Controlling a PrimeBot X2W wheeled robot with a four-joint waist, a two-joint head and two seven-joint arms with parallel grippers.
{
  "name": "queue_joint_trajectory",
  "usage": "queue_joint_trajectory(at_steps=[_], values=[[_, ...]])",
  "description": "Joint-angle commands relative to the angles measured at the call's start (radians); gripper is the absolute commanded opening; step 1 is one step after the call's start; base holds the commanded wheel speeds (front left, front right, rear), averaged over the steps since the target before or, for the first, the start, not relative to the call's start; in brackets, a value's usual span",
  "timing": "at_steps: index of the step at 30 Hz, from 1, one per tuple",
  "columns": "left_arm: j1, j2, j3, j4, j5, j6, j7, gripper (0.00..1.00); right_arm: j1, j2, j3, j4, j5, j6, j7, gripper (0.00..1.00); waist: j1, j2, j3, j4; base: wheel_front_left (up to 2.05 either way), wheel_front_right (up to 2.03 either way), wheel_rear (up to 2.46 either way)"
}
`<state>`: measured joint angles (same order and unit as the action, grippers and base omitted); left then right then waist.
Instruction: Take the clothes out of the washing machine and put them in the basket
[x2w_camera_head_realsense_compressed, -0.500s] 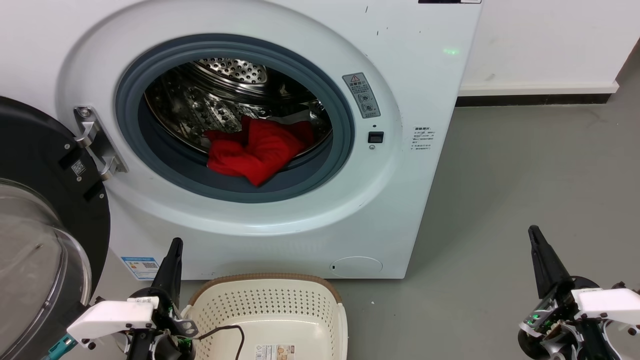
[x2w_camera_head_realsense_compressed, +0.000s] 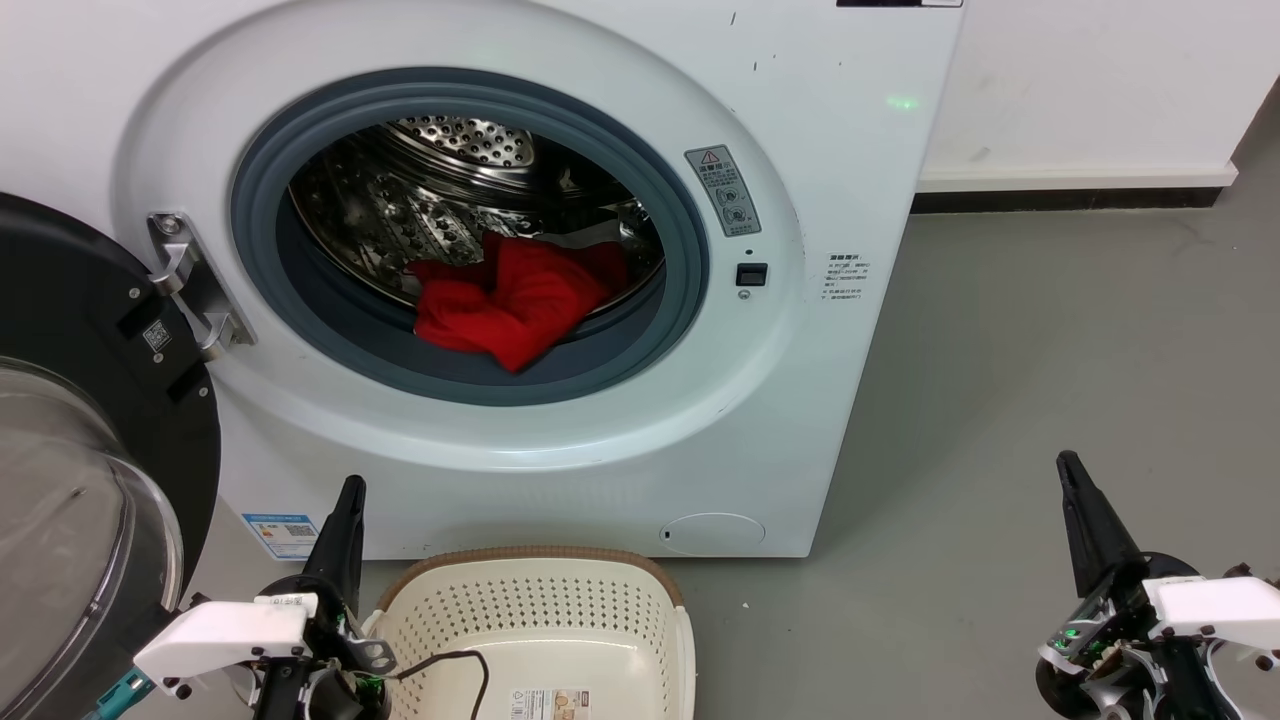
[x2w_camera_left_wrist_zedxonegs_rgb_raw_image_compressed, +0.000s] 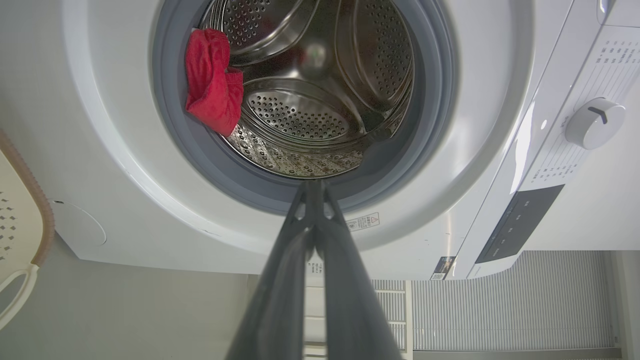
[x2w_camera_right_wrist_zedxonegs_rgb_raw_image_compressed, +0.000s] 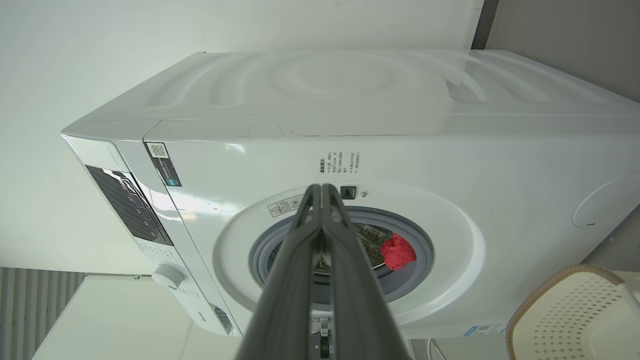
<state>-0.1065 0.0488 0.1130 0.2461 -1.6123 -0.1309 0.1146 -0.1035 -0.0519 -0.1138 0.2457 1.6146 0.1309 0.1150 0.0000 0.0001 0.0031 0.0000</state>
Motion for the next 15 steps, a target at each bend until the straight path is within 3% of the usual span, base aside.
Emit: queue_joint_trajectory(at_steps=[1,13,14,15], values=[[-0.007,0.003,0.002,-0.001,0.000,-0.002,0.001,0.00,-0.014,0.003,0.000,0.001,-0.005,0.000,-0.001,0.00,0.0000,-0.0001,0.000,0.000,0.00,0.00,0.00],[-0.007,0.003,0.002,-0.001,0.000,-0.002,0.001,0.00,-0.014,0.003,0.000,0.001,-0.005,0.000,-0.001,0.00,0.0000,-0.0001,0.000,0.000,0.00,0.00,0.00],[0.000,0.000,0.000,0.000,0.000,0.000,0.000,1.00,0.000,0.000,0.000,0.000,0.000,0.000,0.000,1.00,0.0000,-0.0001,0.000,0.000,0.00,0.00,0.00],[0.004,-0.001,-0.001,0.007,0.000,0.000,0.000,1.00,0.003,0.000,0.000,0.006,0.000,0.000,0.000,1.00,0.0000,-0.0001,0.000,0.000,0.00,0.00,0.00]])
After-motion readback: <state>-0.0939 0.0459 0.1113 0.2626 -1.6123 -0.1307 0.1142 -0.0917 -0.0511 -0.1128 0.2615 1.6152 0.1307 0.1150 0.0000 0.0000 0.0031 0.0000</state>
